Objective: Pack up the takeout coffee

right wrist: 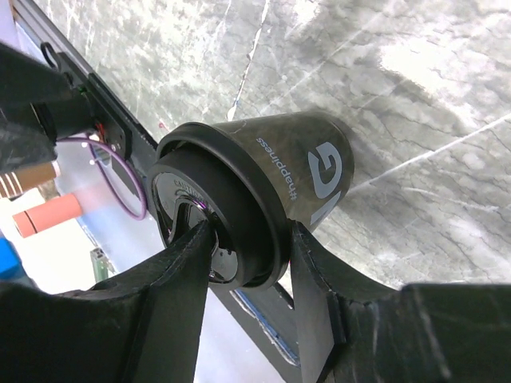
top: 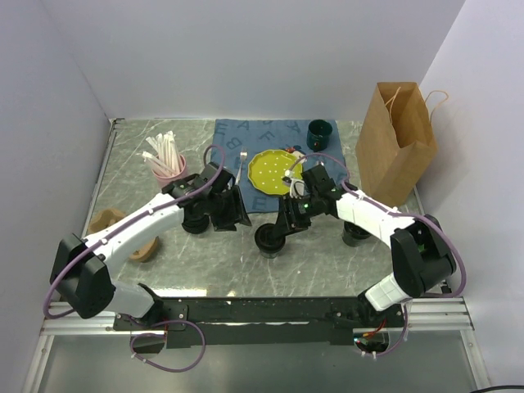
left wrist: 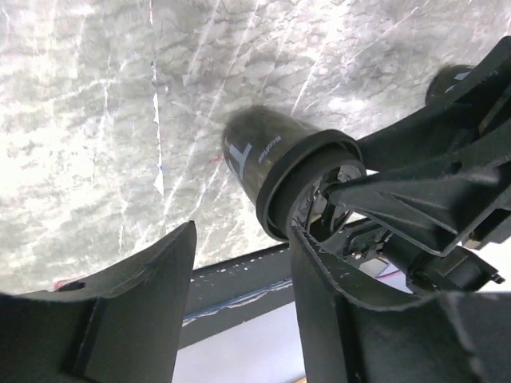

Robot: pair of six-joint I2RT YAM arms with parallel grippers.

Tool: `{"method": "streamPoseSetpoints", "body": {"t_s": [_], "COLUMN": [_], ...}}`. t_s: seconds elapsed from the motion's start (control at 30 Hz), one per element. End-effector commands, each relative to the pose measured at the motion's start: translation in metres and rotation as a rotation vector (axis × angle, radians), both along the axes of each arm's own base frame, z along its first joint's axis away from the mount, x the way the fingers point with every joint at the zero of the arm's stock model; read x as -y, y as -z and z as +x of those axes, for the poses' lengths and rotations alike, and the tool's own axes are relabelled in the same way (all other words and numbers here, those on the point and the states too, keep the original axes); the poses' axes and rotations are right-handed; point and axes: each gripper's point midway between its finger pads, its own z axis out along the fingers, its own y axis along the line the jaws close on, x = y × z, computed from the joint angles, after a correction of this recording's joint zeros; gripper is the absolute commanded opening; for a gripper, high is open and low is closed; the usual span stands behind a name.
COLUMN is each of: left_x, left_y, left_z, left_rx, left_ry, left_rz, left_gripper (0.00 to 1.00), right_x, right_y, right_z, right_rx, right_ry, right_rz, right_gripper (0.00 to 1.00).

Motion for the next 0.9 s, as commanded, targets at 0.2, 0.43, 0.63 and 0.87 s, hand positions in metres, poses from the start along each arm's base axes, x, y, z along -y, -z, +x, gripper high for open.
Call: {"method": "streamPoseSetpoints", "body": {"t_s": [0.2,0.43,0.63,0.87], "left_x": [0.013,0.017,0.017,0.017], "left_y": [0.011,0.019,0.024,0.037], "left_z": [-0.001,-0.001,-0.002,-0.005], "left_rx": [0.067,0.073,0.077,0.059], "left_ry": [0.094,0.096,0.108,0.124], "left_rz": [-0.086,-0.113,-0.117,-0.107], "left_gripper": [0.51,0.5,0.51,0.5], "right_x": [0.006,0.006,0.005,0.003], "right_y": [0.016,0.016,0.017,0.021], "right_z": [-0.001,-0.002,-0.003,-0.005], "right_rx": [0.015,0.008,0.009,0.001], "right_ry": [-0.077,-0.094,-0.093,-0.096], "right_rz": [-0.111,-0.128,-0.129,-0.136], "right_gripper": [0.45,0.44,0.43,0.42]}}
